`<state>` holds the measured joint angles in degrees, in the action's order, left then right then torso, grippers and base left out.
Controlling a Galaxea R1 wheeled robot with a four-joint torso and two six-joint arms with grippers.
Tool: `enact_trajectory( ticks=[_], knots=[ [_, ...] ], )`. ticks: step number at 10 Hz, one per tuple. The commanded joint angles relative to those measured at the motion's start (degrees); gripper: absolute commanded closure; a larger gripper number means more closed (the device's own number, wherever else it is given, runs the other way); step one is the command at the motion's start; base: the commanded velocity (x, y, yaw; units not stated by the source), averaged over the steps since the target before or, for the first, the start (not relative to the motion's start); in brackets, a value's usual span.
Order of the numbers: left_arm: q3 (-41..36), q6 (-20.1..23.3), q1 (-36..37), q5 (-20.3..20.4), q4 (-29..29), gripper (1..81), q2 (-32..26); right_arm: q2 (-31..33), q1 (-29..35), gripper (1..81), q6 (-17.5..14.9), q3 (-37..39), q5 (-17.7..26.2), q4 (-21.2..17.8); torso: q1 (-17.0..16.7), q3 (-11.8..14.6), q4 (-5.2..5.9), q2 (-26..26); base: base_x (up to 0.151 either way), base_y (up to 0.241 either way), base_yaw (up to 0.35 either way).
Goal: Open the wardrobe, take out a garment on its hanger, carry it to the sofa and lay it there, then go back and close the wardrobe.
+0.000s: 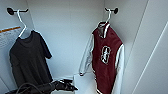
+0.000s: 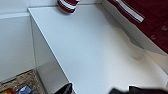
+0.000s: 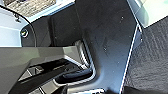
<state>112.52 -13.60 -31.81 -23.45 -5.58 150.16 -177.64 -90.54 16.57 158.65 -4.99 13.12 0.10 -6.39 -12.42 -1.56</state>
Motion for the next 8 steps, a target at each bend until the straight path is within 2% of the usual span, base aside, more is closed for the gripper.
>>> enact_trajectory(
  ticks=[1,4,7,8],
  knots=[
    [1.1,-2.7,12.2,-6.6,0.3,1.0,2.2,-0.2,1.8,1.0,0.0,-0.1,2.9,0.3,0.0,0.0,0.0,0.0,0.0,0.0,0.0],
    [4.5,-5.2,18.9,-9.6,0.1,1.0,7.9,-0.2,1.7,1.0,0.0,-0.3,2.9,0.3,0.0,0.0,0.0,0.0,0.0,0.0,0.0],
    [9.6,-7.2,26.4,-14.7,0.5,1.0,15.3,-0.2,1.5,1.0,0.0,-0.4,2.8,0.3,0.1,0.0,0.0,0.1,0.0,0.0,0.0],
    [9.8,-8.9,28.9,-14.9,0.6,1.0,16.9,-0.2,1.5,1.0,0.0,-0.4,2.8,0.2,0.1,0.0,0.0,0.1,0.0,0.0,0.0]
  ],
)
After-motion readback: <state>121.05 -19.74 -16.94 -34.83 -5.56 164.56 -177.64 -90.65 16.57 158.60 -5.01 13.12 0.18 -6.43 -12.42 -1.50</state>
